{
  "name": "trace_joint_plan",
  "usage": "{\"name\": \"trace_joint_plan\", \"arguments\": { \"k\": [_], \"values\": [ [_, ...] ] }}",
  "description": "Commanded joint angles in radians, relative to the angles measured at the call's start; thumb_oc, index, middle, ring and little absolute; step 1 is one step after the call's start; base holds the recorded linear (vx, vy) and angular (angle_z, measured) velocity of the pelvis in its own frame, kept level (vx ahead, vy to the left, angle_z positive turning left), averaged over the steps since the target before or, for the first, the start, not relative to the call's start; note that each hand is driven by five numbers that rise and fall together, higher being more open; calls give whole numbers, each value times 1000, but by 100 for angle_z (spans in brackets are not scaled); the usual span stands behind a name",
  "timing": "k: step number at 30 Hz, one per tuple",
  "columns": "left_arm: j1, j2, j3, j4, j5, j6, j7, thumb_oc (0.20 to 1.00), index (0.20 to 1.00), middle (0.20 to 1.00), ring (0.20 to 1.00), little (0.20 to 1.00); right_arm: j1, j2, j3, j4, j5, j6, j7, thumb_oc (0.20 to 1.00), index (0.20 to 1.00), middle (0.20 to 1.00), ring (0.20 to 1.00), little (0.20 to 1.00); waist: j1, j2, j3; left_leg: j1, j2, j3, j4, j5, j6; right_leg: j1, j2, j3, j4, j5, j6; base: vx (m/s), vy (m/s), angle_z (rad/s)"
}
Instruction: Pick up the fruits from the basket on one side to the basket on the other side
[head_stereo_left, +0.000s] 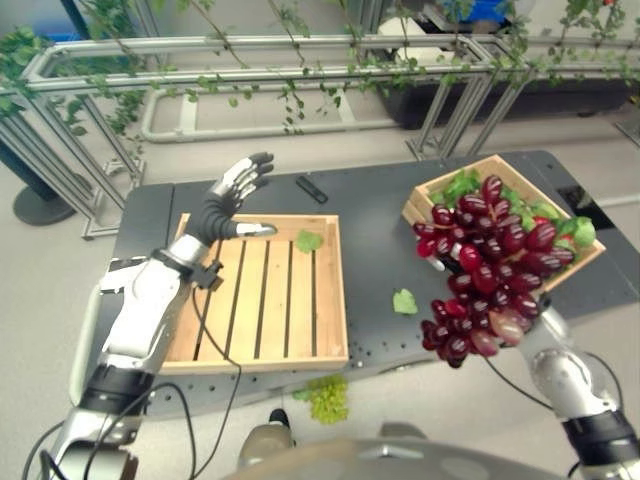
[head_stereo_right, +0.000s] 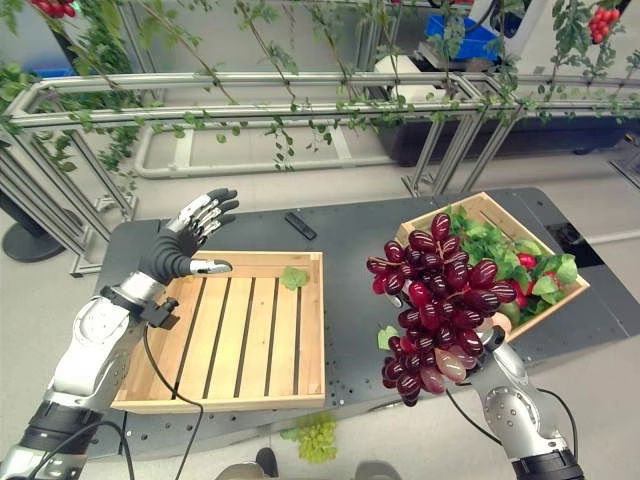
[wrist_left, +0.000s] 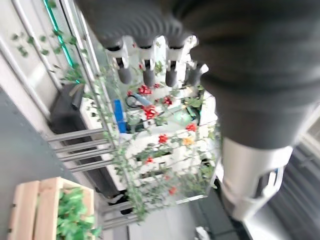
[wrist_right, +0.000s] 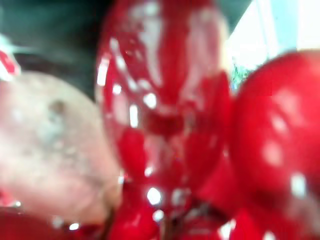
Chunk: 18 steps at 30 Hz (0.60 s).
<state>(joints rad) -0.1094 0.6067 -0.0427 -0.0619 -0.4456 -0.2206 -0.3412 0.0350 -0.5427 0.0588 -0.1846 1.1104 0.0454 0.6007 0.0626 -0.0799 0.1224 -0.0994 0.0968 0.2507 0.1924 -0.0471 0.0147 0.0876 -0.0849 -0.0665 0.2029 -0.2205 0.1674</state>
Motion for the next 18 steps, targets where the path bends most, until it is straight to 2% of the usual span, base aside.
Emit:
{"name": "trace_joint_plan", "arguments": {
  "k": [1, 3, 4, 5, 7, 8, 10, 11, 12, 13, 14, 15, 16, 17, 18],
  "values": [
    [77, 27, 94, -85, -18, -39, 5, 1000, 1000, 1000, 1000, 1000, -44, 15, 1, -32, 51, -33, 18, 200, 200, 200, 200, 200, 13, -25, -70, -170, -18, -34, -27, 132, -35, 77, 50, -29, -88, 29, -66, -305, -286, -67],
    [97, 13, 98, -89, -19, -34, -7, 1000, 1000, 1000, 1000, 1000, -29, -2, -15, -43, 52, -35, 29, 200, 200, 200, 200, 200, 14, -18, -53, -197, 13, -59, -21, 189, -70, 101, 78, -18, -131, 6, -90, -275, -246, -16],
    [103, 4, 97, -78, -16, -35, -4, 1000, 1000, 1000, 1000, 1000, -19, -13, -29, -46, 52, -38, 29, 200, 200, 200, 200, 200, 3, -8, -42, -195, 29, -75, -36, 225, -98, 109, 100, -11, -150, 11, -100, -189, -168, 44],
    [102, 2, 96, -78, -16, -36, -4, 1000, 1000, 1000, 1000, 1000, -18, -15, -30, -47, 52, -38, 29, 200, 200, 200, 200, 200, 1, -5, -40, -192, 30, -79, -40, 229, -100, 113, 103, -14, -154, 14, -102, -190, -174, 54],
    [95, -10, 82, -56, -16, -36, 5, 1000, 1000, 1000, 1000, 1000, -8, -37, -41, -40, 50, -48, 24, 200, 200, 200, 200, 200, -15, 13, -15, -181, 61, -102, -90, 287, -136, 130, 130, -15, -189, 33, -114, -191, -180, 55],
    [97, -18, 79, -52, -17, -36, 1, 1000, 1000, 1000, 1000, 1000, 0, -49, -56, -47, 48, -54, 26, 200, 200, 200, 200, 200, -24, 18, -8, -181, 78, -99, -106, 304, -145, 135, 139, -15, -199, 41, -119, -243, -197, 94],
    [90, -36, 67, -38, 3, -34, 13, 1000, 1000, 1000, 1000, 1000, 11, -65, -75, -48, 54, -63, 14, 200, 200, 200, 200, 200, -51, 29, 14, -178, 115, -39, -138, 331, -156, 151, 150, -62, -225, 58, -128, -265, -142, 109],
    [83, -45, 57, -26, -2, -33, 14, 1000, 1000, 1000, 1000, 1000, 13, -70, -80, -47, 50, -67, 7, 200, 200, 200, 200, 200, -62, 27, 21, -174, 126, 2, -121, 322, -151, 141, 148, -77, -227, 70, -130, -158, -46, 82],
    [81, -45, 56, -25, -2, -34, 14, 1000, 1000, 1000, 1000, 1000, 13, -71, -81, -47, 50, -67, 7, 200, 200, 200, 200, 200, -62, 27, 22, -175, 126, 1, -117, 319, -151, 142, 148, -77, -227, 69, -130, -278, -89, 78],
    [74, -50, 48, -26, 3, -28, 9, 1000, 1000, 1000, 1000, 1000, 18, -82, -90, -53, 39, -65, 1, 200, 200, 200, 200, 200, -75, 10, 38, -175, 126, 16, 22, 270, -143, 127, 131, -102, -236, 94, -135, -302, -90, 53],
    [73, -47, 48, -31, 10, -26, 8, 1000, 1000, 1000, 1000, 1000, 24, -83, -97, -58, 42, -63, 2, 200, 200, 200, 200, 200, -81, 1, 40, -173, 115, 15, 96, 220, -132, 114, 120, -111, -235, 106, -137, -309, -89, 40],
    [73, -47, 49, -32, 10, -25, 8, 1000, 1000, 1000, 1000, 1000, 24, -83, -98, -59, 42, -62, 2, 200, 200, 200, 200, 200, -81, 2, 39, -177, 117, 14, 100, 219, -131, 111, 122, -111, -235, 108, -137, -313, -52, 29],
    [65, -50, 46, -37, 9, -23, 5, 1000, 1000, 1000, 1000, 1000, 38, -76, -114, -66, 40, -61, 1, 200, 200, 200, 200, 200, -97, -14, 34, -149, 90, 22, 262, 112, -117, 90, 101, -133, -235, 119, -147, -211, -29, 34],
    [65, -50, 46, -38, 8, -22, 5, 1000, 1000, 1000, 1000, 1000, 39, -76, -114, -67, 40, -60, 1, 200, 200, 200, 200, 200, -99, -13, 31, -154, 91, 20, 263, 114, -115, 86, 102, -134, -234, 120, -147, -303, -6, 51],
    [64, -51, 46, -44, 11, -19, 0, 1000, 1000, 1000, 1000, 1000, 51, -57, -124, -67, 39, -53, 0, 200, 200, 200, 200, 200, -110, -15, 19, -89, 45, -3, 351, 32, -112, 70, 92, -148, -225, 125, -151, -108, 27, 40]
  ]
}}
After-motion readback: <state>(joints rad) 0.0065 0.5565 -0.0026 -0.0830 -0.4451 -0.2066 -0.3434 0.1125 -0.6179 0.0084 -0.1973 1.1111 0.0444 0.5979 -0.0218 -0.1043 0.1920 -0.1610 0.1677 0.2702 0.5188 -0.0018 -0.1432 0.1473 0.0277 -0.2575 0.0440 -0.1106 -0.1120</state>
